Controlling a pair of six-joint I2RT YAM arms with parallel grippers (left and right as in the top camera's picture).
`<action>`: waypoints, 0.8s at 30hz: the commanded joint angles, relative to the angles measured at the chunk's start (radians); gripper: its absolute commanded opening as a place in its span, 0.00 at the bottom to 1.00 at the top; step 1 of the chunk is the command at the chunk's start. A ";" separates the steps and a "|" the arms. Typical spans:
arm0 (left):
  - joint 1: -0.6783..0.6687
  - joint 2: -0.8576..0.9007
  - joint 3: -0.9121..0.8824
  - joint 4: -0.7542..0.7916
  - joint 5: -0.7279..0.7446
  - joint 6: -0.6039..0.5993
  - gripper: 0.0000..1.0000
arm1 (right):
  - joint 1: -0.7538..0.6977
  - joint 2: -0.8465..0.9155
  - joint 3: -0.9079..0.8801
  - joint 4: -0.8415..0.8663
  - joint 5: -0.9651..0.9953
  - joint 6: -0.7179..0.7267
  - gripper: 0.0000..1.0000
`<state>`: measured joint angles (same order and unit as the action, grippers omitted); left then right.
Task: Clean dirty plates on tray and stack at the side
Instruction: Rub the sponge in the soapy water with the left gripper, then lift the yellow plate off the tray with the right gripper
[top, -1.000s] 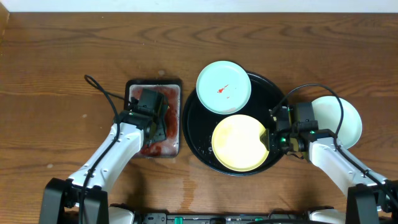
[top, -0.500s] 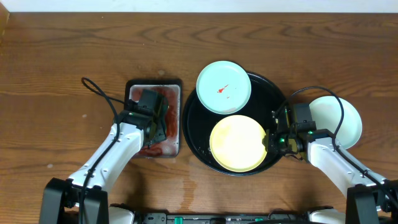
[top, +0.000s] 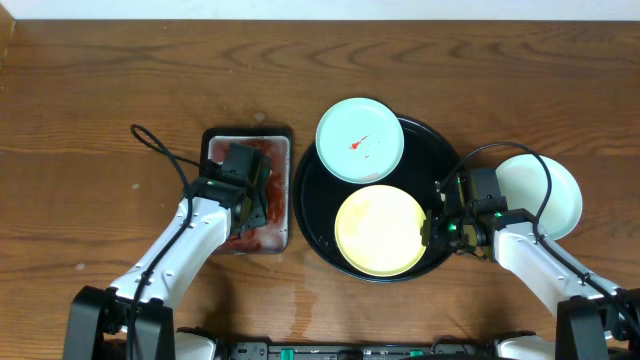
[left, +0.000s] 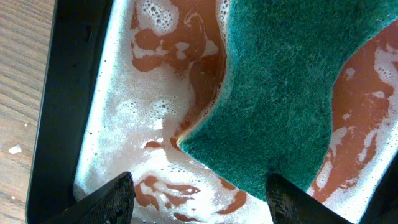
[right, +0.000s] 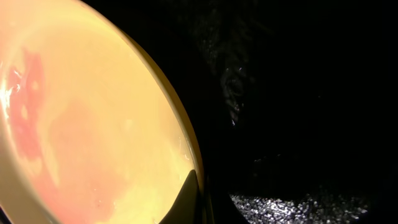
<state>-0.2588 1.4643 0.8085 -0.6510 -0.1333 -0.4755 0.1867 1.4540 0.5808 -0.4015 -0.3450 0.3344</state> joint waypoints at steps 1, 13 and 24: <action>0.000 0.004 -0.003 -0.004 0.002 -0.017 0.69 | 0.004 0.006 -0.010 0.022 -0.039 0.009 0.01; 0.000 0.004 -0.003 -0.003 0.002 -0.016 0.70 | -0.003 -0.064 -0.005 0.171 -0.069 -0.055 0.01; 0.000 0.004 -0.003 -0.003 0.002 -0.017 0.70 | 0.013 -0.284 -0.005 0.140 0.252 -0.108 0.01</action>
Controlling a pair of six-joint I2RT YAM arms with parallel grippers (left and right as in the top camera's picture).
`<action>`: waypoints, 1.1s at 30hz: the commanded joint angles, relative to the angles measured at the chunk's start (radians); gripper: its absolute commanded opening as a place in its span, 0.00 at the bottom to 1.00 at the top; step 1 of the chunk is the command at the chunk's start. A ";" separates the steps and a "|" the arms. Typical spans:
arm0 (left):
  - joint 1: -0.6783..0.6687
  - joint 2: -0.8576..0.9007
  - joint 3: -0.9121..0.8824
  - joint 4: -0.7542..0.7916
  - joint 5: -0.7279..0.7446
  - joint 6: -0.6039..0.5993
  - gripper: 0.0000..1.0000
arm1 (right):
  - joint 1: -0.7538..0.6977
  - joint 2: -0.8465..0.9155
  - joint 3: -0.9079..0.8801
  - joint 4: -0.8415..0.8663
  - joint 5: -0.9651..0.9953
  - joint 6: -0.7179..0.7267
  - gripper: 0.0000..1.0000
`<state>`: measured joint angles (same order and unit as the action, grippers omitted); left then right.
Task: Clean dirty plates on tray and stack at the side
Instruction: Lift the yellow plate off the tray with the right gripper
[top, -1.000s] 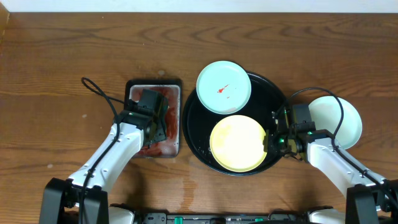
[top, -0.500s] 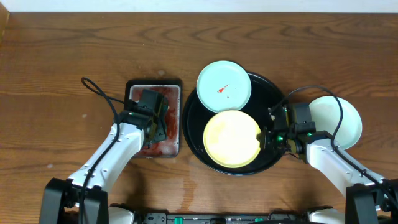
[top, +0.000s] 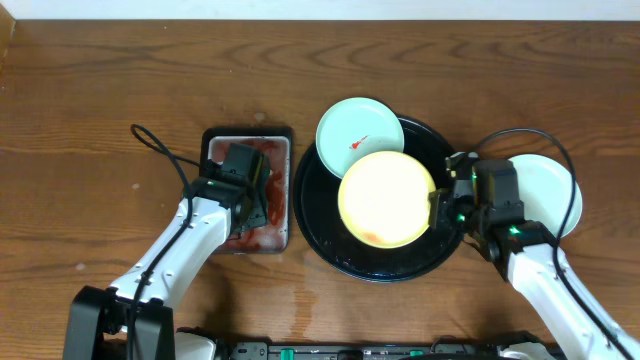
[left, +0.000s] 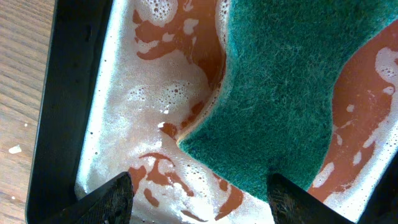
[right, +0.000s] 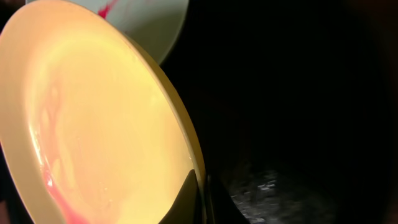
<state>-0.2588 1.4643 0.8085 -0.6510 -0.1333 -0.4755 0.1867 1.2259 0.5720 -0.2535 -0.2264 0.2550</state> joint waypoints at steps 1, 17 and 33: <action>0.000 0.004 -0.003 -0.003 0.002 -0.017 0.70 | 0.019 -0.076 0.004 -0.018 0.171 -0.029 0.01; 0.000 0.004 -0.003 -0.003 0.002 -0.017 0.70 | 0.251 -0.142 0.138 -0.162 0.692 -0.167 0.01; 0.000 0.004 -0.003 0.004 0.002 -0.017 0.70 | 0.623 -0.141 0.194 -0.109 1.189 -0.449 0.01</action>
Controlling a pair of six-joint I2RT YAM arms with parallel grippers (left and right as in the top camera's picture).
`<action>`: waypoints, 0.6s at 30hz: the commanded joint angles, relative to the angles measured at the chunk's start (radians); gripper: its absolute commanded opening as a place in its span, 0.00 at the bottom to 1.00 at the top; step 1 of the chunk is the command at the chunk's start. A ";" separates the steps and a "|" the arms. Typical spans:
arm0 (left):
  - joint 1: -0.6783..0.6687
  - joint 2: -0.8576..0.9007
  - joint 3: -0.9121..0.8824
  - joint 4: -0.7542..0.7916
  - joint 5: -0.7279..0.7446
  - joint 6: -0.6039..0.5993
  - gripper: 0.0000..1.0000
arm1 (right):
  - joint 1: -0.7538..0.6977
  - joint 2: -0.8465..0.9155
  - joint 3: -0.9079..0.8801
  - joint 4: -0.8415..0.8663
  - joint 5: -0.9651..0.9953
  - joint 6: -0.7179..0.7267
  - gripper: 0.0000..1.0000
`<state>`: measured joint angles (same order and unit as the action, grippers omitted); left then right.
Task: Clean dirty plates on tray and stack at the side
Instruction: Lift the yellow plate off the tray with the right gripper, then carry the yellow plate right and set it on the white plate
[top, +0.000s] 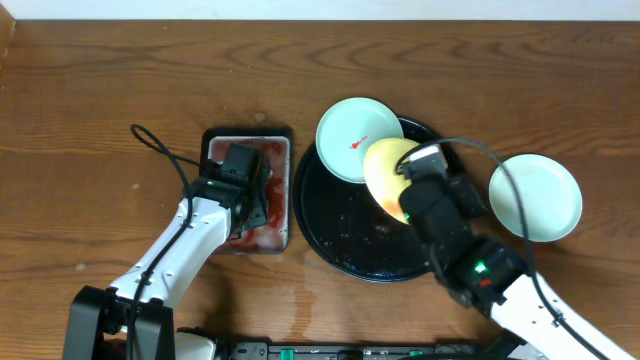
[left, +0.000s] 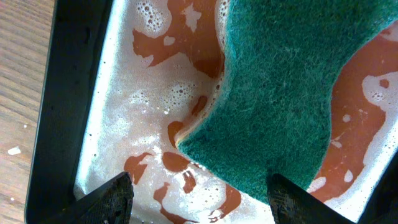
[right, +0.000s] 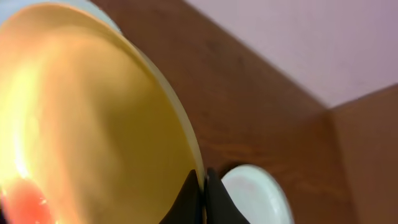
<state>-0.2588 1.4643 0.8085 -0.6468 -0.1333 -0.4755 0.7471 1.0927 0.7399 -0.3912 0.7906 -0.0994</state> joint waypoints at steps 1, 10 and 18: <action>0.000 0.004 -0.003 -0.001 0.002 -0.017 0.70 | 0.080 -0.008 0.026 0.045 0.198 -0.115 0.01; 0.000 0.004 -0.003 0.000 0.002 -0.017 0.70 | 0.199 0.024 0.026 0.150 0.340 -0.400 0.01; 0.000 0.004 -0.003 0.000 0.002 -0.017 0.70 | 0.210 0.097 0.026 0.176 0.377 -0.417 0.01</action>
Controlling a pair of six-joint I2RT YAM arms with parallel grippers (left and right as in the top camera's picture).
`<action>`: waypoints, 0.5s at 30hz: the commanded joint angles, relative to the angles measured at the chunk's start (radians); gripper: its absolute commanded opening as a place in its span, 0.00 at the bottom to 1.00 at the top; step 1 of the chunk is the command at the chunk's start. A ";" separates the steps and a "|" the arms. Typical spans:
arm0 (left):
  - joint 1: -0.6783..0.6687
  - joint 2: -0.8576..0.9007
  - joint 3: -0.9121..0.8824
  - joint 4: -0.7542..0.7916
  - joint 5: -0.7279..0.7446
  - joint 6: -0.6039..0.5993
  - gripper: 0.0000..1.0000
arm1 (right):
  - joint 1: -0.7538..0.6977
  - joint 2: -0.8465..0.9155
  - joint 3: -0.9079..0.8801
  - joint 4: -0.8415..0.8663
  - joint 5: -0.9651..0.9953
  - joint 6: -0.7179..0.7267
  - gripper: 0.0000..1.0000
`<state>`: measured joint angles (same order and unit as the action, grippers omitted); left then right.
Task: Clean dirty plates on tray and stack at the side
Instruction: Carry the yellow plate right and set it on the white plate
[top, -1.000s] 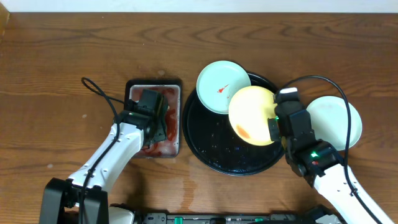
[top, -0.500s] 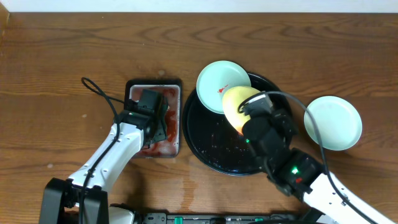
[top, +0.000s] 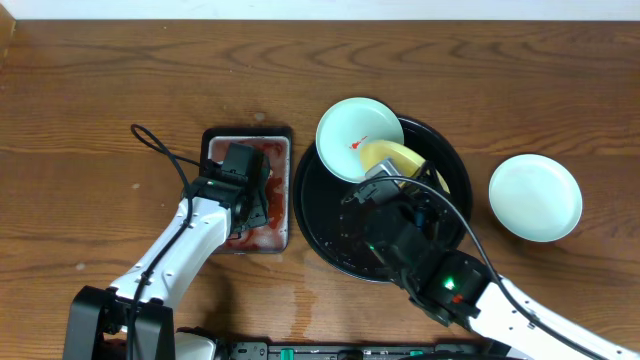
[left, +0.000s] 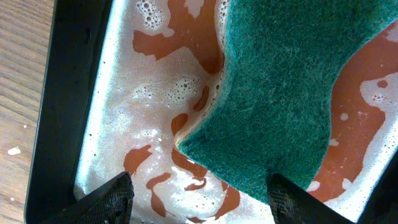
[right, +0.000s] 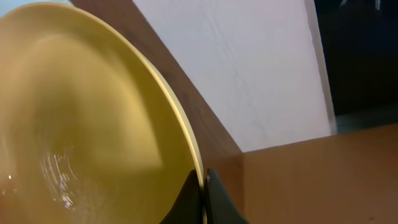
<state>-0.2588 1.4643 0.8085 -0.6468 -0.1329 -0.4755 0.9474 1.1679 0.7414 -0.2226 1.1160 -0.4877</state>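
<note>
My right gripper (right: 203, 186) is shut on the rim of the yellow plate (right: 81, 124), which is held steeply tilted above the round black tray (top: 330, 230). From overhead only a part of the yellow plate (top: 395, 160) shows past my right arm. A pale green plate (top: 360, 138) with a red smear rests on the tray's far left rim. A clean pale plate (top: 535, 197) lies on the table to the right. My left gripper (left: 199, 199) hangs open over the green sponge (left: 286, 87) in the soapy basin (top: 222, 140).
The basin (left: 68, 112) has a black rim and holds reddish foamy water. It stands just left of the tray. Wet specks dot the tray's floor. Wooden table lies bare along the back and far left.
My right arm has moved left and higher over the tray, and the yellow plate is tipped more steeply. The left gripper has stayed put; only the foam has drifted.
The yellow plate first lay flat at the tray's front with my right gripper shut on its right rim. Then it was lifted and tilted, red liquid pooling at its low edge. Later it was raised over the tray's middle, and now stands nearly on edge.
</note>
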 joint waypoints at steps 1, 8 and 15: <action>0.000 0.004 -0.003 0.000 0.001 -0.017 0.70 | 0.010 0.029 0.024 0.011 0.051 -0.020 0.01; 0.000 0.004 -0.004 0.000 0.002 -0.017 0.70 | -0.047 0.049 0.024 0.010 0.006 0.241 0.01; 0.000 0.004 -0.003 0.000 0.002 -0.017 0.70 | -0.241 0.049 0.024 -0.113 -0.232 0.622 0.01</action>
<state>-0.2588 1.4643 0.8085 -0.6464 -0.1329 -0.4755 0.8036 1.2163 0.7433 -0.2935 1.0363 -0.1497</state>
